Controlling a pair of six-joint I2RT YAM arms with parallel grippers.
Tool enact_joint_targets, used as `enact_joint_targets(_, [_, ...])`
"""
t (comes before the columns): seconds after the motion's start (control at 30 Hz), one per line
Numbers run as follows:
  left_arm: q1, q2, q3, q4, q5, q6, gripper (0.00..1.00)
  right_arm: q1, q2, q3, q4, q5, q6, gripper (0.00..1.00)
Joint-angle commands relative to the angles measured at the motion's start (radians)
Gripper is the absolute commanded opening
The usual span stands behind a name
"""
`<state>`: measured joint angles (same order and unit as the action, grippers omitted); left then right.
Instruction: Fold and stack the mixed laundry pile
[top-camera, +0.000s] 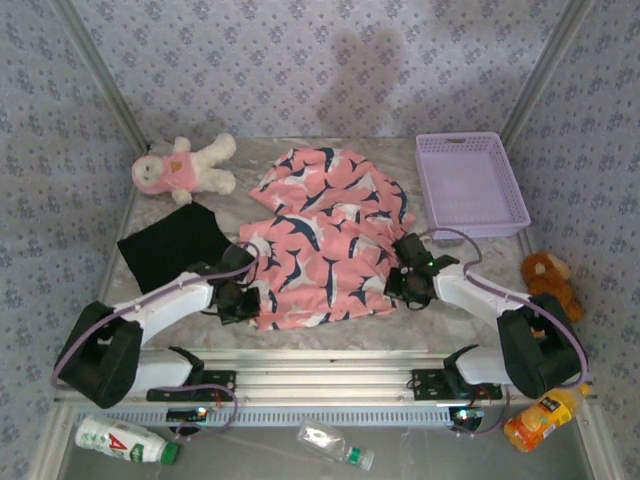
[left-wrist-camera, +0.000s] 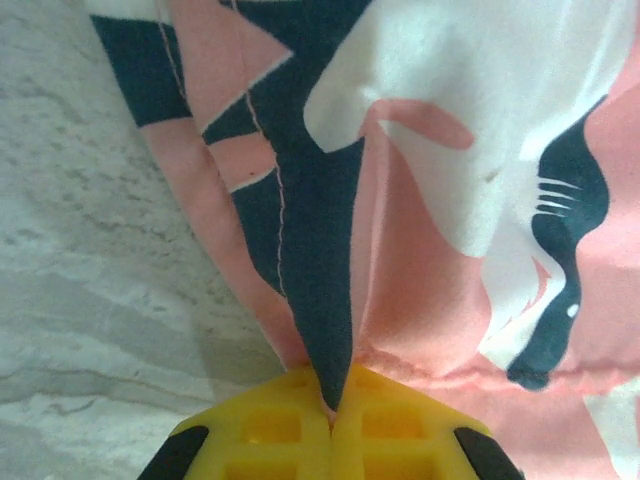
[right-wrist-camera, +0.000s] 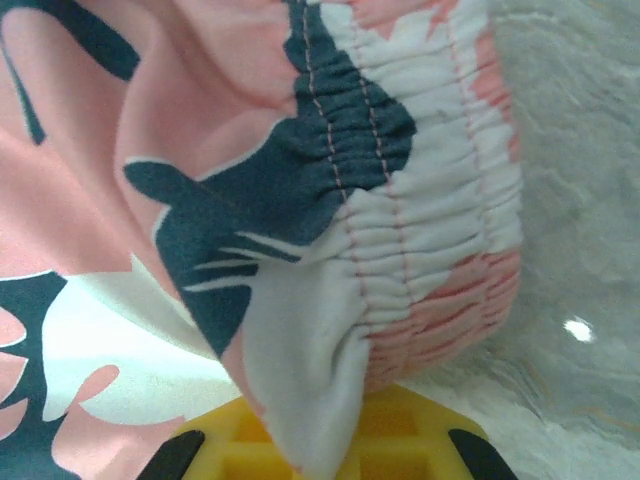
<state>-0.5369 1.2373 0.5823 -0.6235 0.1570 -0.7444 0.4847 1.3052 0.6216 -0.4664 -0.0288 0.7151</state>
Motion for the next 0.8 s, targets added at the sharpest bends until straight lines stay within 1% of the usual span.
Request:
enact_joint_targets(0.0, [-0.005,-0.135,0.021,-0.142,-0.072,0.017,0.0,0.071,-0.036,0.025,-0.185,0.08,0.008,0.02])
enact_joint_targets(0.07, [-0.005,-0.232,0.044,-0.179,-0.112,0.001,0.0,0.106,-0.053,0.039,-0.223,0.069,0.025,0.02])
enact_joint_targets(0.13, [-0.002,-0.322,0.083,-0.182,-0.162,-0.024,0.0,0.115,-0.079,0.072,-0.246,0.041,0.035,0.02])
enact_joint_targets(0.2, [0.006,-0.361,0.141,-0.168,-0.221,-0.029,0.0,0.112,-0.107,0.122,-0.269,0.009,0.031,0.04])
enact_joint_targets(0.27, [0.018,-0.347,0.211,-0.14,-0.269,-0.012,0.0,0.1,-0.125,0.183,-0.274,-0.002,0.02,0.06])
enact_joint_targets(0.37, [0.036,-0.279,0.32,-0.069,-0.305,0.02,0.0,0.076,-0.129,0.277,-0.28,-0.03,-0.002,0.1])
enact_joint_targets(0.47, [0.045,-0.217,0.388,0.088,-0.335,0.07,0.0,0.047,-0.119,0.348,-0.244,-0.073,-0.022,0.12])
enact_joint_targets(0.53, [0.077,-0.152,0.451,0.174,-0.315,0.101,0.0,0.015,-0.101,0.385,-0.212,-0.092,-0.035,0.13])
enact_joint_targets(0.67, [0.124,0.002,0.608,0.27,-0.282,0.179,0.0,-0.057,-0.061,0.413,-0.098,-0.163,-0.03,0.14])
enact_joint_targets(0.77, [0.151,0.175,0.773,0.316,-0.264,0.235,0.0,-0.147,0.011,0.447,-0.009,-0.236,-0.023,0.15])
